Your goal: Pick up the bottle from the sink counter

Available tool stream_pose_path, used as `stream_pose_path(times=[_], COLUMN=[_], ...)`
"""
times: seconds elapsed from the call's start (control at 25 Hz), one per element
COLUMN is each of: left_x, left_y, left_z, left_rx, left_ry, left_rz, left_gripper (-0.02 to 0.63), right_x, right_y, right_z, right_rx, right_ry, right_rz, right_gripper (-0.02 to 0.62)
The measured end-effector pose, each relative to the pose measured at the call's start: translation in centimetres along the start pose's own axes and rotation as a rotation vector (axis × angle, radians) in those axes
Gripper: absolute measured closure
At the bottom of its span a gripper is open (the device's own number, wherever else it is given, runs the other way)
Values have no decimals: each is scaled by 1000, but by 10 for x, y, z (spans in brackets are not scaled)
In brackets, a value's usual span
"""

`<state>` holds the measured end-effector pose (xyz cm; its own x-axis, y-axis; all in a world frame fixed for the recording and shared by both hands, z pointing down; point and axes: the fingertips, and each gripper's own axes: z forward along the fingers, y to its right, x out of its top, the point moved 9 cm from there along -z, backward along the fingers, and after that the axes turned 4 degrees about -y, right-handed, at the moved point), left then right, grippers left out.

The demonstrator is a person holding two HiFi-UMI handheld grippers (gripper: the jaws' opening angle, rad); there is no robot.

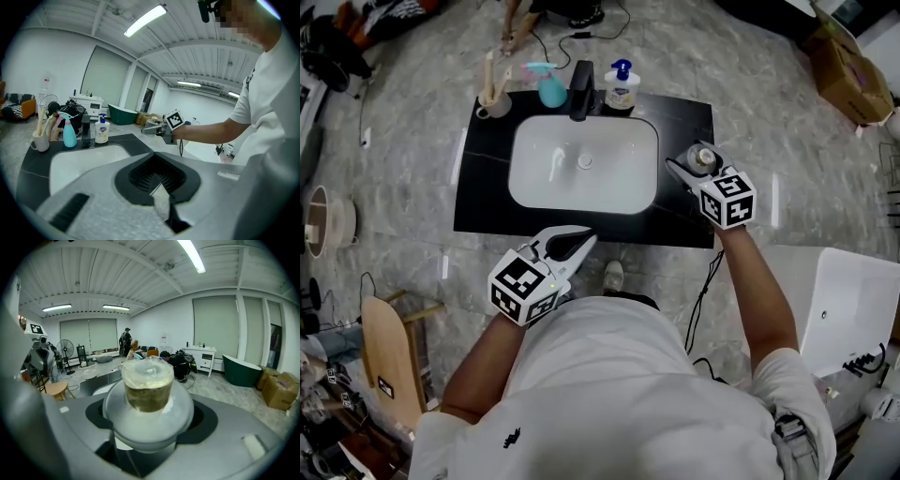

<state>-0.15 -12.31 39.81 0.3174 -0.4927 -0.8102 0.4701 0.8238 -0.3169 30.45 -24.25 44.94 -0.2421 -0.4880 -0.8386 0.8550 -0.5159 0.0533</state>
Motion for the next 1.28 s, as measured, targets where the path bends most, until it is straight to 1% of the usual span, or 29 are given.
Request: stream_pose_path(times=[0.28, 0.64, 0.96, 1.28], left_x=[-4, -19, -23, -33], left_y=[-3, -15, -18, -20], left_z=[-28, -63, -76, -91], left_rx=[-48, -77, -102, -109], left_ry=[5, 0, -5, -2], left_rz=[46, 50, 65, 66], left_gripper=[600, 598, 599, 600], right_x=[12, 28, 47, 58], right_y=[-43, -94, -121, -141], right_z=[-31, -56, -73, -78], right_rx=[-1, 3, 12, 14], right_ry=[9, 29, 41, 54], right_rz=[2, 19, 4, 1], right_gripper=[242, 242, 242, 242])
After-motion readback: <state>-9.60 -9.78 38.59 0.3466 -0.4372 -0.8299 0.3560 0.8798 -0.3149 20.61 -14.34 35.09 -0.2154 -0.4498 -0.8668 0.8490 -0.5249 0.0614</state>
